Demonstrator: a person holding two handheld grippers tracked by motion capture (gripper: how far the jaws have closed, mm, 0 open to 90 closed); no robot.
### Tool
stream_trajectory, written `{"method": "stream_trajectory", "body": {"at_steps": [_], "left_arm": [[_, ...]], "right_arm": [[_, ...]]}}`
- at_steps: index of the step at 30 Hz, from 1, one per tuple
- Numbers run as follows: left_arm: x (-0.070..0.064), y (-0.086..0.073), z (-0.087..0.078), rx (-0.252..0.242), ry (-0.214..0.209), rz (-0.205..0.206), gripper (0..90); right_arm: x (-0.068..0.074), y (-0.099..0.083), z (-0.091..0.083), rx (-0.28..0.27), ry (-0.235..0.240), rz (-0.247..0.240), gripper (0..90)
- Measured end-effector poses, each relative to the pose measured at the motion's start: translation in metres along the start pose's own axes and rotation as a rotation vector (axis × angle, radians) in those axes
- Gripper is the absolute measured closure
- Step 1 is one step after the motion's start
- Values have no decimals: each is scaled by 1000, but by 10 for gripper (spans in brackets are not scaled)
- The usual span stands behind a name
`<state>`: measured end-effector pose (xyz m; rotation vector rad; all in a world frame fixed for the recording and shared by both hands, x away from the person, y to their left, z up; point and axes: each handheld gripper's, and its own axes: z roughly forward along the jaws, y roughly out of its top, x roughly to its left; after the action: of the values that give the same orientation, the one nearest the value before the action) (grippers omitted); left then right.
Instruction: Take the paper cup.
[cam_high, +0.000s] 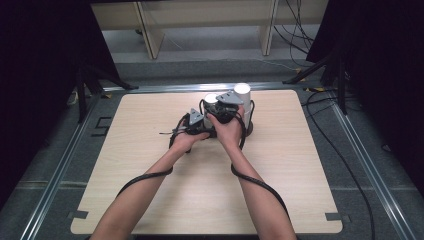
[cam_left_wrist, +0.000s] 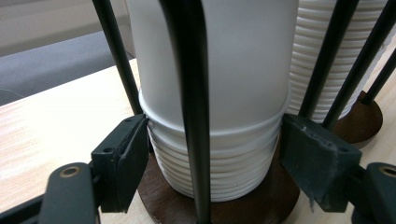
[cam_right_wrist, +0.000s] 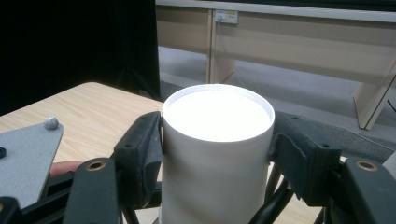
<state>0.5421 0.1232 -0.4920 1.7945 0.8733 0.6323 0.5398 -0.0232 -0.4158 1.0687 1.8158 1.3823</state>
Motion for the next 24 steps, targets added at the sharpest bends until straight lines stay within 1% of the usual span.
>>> {"method": "stream_trajectory", "body": {"at_steps": [1,2,4,5,7,8,9,10,11,12,14,16,17,18,19,21,23,24], "left_arm": [[0,0,0,2,1,1,245],[0,0,-1,3,2,2,246],[0,0,-1,3,4,5,247],[0,1,-1,3,6,8,248],[1,1,-1,1,13,9,250],[1,1,-1,1,12,9,252],[2,2,-1,4,12,14,255],[2,2,-1,6,11,16,257],[2,2,0,4,9,19,256],[2,2,0,5,8,21,256],[2,2,-1,2,7,19,256],[2,1,1,2,7,23,245],[2,1,1,4,6,19,238],[2,1,2,0,7,17,230],[2,1,2,-1,7,19,226],[2,1,3,-7,5,15,213],[2,1,4,-19,4,7,212],[2,1,5,-20,3,6,212]], "right_arm": [[0,0,-1,1,0,8,357],[-2,1,0,-3,15,-17,361],[-1,1,-1,-7,18,27,368],[0,1,-1,-2,19,33,373],[-1,2,-3,-13,12,31,402],[-2,4,-4,-14,16,29,440],[-3,4,-4,-18,12,13,451],[-3,5,-3,-9,17,12,445],[-4,4,-3,12,9,4,438],[-5,4,-2,5,15,-13,431],[-3,2,-3,12,7,20,389],[-3,1,-1,4,6,11,361],[-2,1,-1,7,5,14,356],[-1,1,0,-3,1,17,347],[0,1,0,3,8,39,340],[2,2,1,9,-3,34,331],[3,3,3,-3,-4,34,331],[3,4,3,3,-9,25,330]]}}
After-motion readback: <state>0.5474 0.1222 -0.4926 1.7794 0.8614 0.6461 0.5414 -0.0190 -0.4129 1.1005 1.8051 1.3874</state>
